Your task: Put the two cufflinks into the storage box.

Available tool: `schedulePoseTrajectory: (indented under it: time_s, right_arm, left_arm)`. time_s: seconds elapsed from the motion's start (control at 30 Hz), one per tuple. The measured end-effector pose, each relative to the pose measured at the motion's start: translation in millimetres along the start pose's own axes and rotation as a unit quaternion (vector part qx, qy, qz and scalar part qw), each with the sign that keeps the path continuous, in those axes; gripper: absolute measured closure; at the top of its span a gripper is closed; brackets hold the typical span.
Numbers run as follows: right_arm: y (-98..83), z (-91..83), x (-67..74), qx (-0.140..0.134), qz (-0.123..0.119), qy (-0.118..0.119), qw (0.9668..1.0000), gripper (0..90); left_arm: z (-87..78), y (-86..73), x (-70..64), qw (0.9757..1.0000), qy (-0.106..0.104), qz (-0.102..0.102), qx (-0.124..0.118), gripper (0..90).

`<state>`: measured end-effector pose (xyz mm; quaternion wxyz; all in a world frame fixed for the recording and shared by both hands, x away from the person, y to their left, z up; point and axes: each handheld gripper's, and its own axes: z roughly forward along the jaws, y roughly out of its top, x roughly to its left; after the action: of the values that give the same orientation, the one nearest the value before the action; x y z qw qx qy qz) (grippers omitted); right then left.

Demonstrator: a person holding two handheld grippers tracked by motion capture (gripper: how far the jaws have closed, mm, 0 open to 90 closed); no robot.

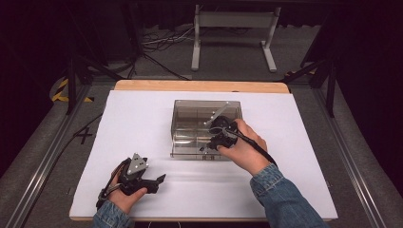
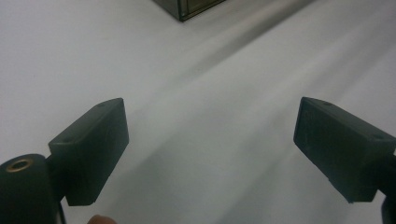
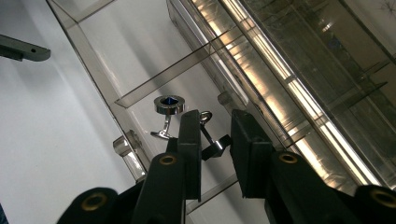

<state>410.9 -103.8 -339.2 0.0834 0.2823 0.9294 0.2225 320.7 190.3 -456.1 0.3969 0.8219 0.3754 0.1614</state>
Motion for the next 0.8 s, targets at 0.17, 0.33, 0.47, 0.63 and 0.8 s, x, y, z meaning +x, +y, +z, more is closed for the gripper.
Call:
schedulePoseTrajectory:
  time_s: [0.17, 0.33, 0.47, 0.63, 0.8]
  right_arm:
    - [-0.2, 3.1, 1.1, 0.003, 0.000, -0.005, 1.0000, 74.7]
    - [-0.7, 4.8, 1.7, 0.005, -0.001, -0.006, 1.0000, 74.7]
    - [-0.9, 6.1, 2.5, 0.003, -0.001, -0.007, 1.0000, 74.3]
    - [-1.4, 5.4, 3.7, -0.012, -0.007, -0.015, 0.9998, 66.9]
    - [-3.8, -1.7, 4.6, -0.023, -0.008, -0.008, 0.9997, 72.2]
  left_arm:
    - [-0.2, 0.0, 0.0, 1.0000, 0.000, 0.000, 0.000, 11.2]
    - [-0.2, 0.0, -0.1, 1.0000, 0.001, 0.000, 0.000, 11.2]
    - [-0.1, 0.1, 0.2, 1.0000, 0.001, 0.002, -0.001, 11.2]
    - [-0.1, 0.0, 0.0, 1.0000, 0.000, 0.001, 0.000, 11.2]
    - [0.2, 0.0, 0.1, 1.0000, 0.002, 0.001, -0.001, 11.2]
